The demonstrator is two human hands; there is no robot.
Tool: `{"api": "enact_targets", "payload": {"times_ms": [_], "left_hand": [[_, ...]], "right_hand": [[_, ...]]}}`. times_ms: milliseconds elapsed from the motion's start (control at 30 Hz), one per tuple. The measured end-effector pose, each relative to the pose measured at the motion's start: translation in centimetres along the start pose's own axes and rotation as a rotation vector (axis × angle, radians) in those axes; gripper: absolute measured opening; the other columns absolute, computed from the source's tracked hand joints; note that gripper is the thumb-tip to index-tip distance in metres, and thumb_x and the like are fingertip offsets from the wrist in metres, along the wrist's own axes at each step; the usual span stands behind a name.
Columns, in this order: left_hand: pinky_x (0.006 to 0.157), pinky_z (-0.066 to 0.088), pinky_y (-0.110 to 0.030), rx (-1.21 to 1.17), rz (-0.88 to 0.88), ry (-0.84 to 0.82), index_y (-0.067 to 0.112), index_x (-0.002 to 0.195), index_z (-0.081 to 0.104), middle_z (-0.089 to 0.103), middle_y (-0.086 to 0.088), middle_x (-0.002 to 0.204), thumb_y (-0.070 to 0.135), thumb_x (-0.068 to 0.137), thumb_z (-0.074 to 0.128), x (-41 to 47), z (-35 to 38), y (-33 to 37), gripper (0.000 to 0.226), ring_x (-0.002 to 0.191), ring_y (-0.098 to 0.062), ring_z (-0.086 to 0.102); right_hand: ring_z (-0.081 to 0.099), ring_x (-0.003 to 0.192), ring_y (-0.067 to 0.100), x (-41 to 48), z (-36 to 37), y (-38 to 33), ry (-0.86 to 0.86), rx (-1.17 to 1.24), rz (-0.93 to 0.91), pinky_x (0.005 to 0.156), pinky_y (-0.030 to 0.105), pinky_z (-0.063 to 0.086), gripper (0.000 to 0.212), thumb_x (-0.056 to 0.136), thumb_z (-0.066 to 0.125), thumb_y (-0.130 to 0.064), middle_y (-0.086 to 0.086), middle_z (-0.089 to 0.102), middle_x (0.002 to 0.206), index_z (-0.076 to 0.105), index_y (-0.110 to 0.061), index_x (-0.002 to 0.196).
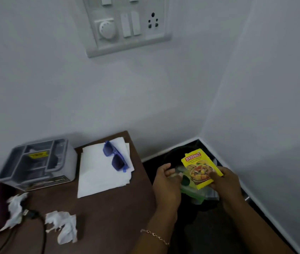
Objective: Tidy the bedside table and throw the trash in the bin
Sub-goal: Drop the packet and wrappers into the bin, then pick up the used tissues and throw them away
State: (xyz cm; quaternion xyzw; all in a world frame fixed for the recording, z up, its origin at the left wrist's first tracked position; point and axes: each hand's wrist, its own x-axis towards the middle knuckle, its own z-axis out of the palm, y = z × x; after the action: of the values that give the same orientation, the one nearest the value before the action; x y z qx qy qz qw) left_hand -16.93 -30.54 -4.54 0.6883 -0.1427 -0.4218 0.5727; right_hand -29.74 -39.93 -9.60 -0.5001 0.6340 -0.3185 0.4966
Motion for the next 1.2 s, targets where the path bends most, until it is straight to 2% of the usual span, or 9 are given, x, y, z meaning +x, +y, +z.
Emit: {"api": "enact_targets", "payload": {"times_ms": [100, 200, 300, 400, 500, 700, 900, 1033, 1200], "left_hand": [[0.088, 0.054, -0.038, -0.007, -0.026, -0.022, 0.026, 0.101, 0.054, 0.062, -0.001, 0.106, 0.003, 0.087, 0.061, -1.1, 0.2, -1.0, 0.028, 0.098, -0.018, 0.063], [0.080, 0.055, -0.031, -0.024, -0.057, -0.033, 0.030, 0.096, 0.055, 0.064, -0.002, 0.104, 0.004, 0.088, 0.061, -2.4, -1.1, -1.6, 0.027, 0.092, -0.014, 0.063], [0.075, 0.054, -0.027, -0.095, -0.062, -0.031, 0.024, 0.102, 0.056, 0.064, -0.005, 0.105, 0.003, 0.088, 0.061, -3.2, -2.9, -1.4, 0.026, 0.089, -0.013, 0.063], [0.073, 0.055, -0.024, -0.161, -0.081, -0.076, 0.019, 0.106, 0.057, 0.065, -0.005, 0.101, 0.002, 0.089, 0.059, -4.1, -4.9, -0.4, 0.024, 0.088, -0.013, 0.063], [0.068, 0.055, -0.021, -0.221, -0.075, -0.116, 0.019, 0.102, 0.059, 0.066, 0.000, 0.092, 0.001, 0.089, 0.058, -5.1, -7.4, 0.5, 0.022, 0.083, -0.010, 0.063], [0.062, 0.054, -0.019, -0.307, -0.034, -0.008, 0.017, 0.096, 0.063, 0.071, 0.002, 0.084, -0.002, 0.084, 0.064, -6.5, -15.8, 1.2, 0.022, 0.080, -0.014, 0.066], [0.067, 0.054, -0.026, -0.123, 0.159, 0.277, 0.013, 0.099, 0.064, 0.069, -0.008, 0.092, 0.005, 0.074, 0.069, -7.1, -27.4, 1.4, 0.027, 0.077, -0.013, 0.065], [0.058, 0.053, -0.013, -0.148, 0.181, 0.503, 0.009, 0.108, 0.059, 0.064, -0.004, 0.094, -0.006, 0.089, 0.054, -7.2, -32.7, 0.9, 0.025, 0.081, -0.013, 0.059], [0.062, 0.052, -0.017, -0.346, 0.086, 0.588, 0.006, 0.114, 0.057, 0.064, -0.006, 0.096, -0.006, 0.090, 0.052, -6.6, -34.3, -0.3, 0.028, 0.083, -0.012, 0.060]], "right_hand": [[0.063, 0.085, 0.037, 3.0, 1.5, 3.1, 0.017, -0.022, 0.157, 0.076, 0.045, 0.054, 0.011, 0.091, 0.057, -0.012, 0.023, 0.064, 0.094, 0.062, -0.003, 0.088], [0.063, 0.087, 0.041, 5.5, 2.3, 7.8, 0.009, -0.176, 0.255, 0.078, 0.050, 0.052, 0.031, 0.085, 0.061, -0.020, 0.027, 0.063, 0.094, 0.060, 0.007, 0.100], [0.064, 0.091, 0.042, 7.4, 2.6, 12.4, -0.019, -0.150, 0.281, 0.083, 0.055, 0.053, 0.036, 0.073, 0.064, -0.027, 0.027, 0.065, 0.097, 0.065, -0.001, 0.097], [0.067, 0.068, 0.029, 1.6, 2.6, 6.5, -0.006, 0.030, 0.279, 0.056, 0.031, 0.058, 0.007, 0.076, 0.065, -0.012, 0.024, 0.066, 0.085, 0.060, -0.007, 0.075], [0.061, 0.066, 0.022, -2.3, 3.4, 3.0, -0.037, 0.262, 0.253, 0.047, 0.013, 0.051, 0.011, 0.090, 0.051, 0.003, 0.020, 0.059, 0.087, 0.052, -0.002, 0.099], [0.061, 0.076, 0.020, -10.9, 7.0, -2.5, -0.169, 0.394, 0.064, 0.058, 0.012, 0.054, 0.019, 0.095, 0.047, -0.001, 0.015, 0.060, 0.085, 0.047, -0.009, 0.113], [0.067, 0.063, 0.009, -18.8, 12.8, -4.5, -0.315, 0.134, -0.222, 0.059, 0.013, 0.054, 0.018, 0.088, 0.058, 0.000, 0.012, 0.066, 0.083, 0.059, -0.016, 0.096], [0.064, 0.085, 0.005, -24.5, 19.6, -6.3, -0.567, -0.135, -0.519, 0.073, 0.007, 0.047, 0.029, 0.081, 0.069, -0.007, -0.001, 0.067, 0.097, 0.061, -0.032, 0.093], [0.049, 0.117, 0.022, -27.1, 30.0, -7.1, -0.735, -0.497, -0.887, 0.099, 0.031, 0.041, 0.047, 0.085, 0.061, -0.011, 0.003, 0.047, 0.129, 0.049, -0.017, 0.130]]}}
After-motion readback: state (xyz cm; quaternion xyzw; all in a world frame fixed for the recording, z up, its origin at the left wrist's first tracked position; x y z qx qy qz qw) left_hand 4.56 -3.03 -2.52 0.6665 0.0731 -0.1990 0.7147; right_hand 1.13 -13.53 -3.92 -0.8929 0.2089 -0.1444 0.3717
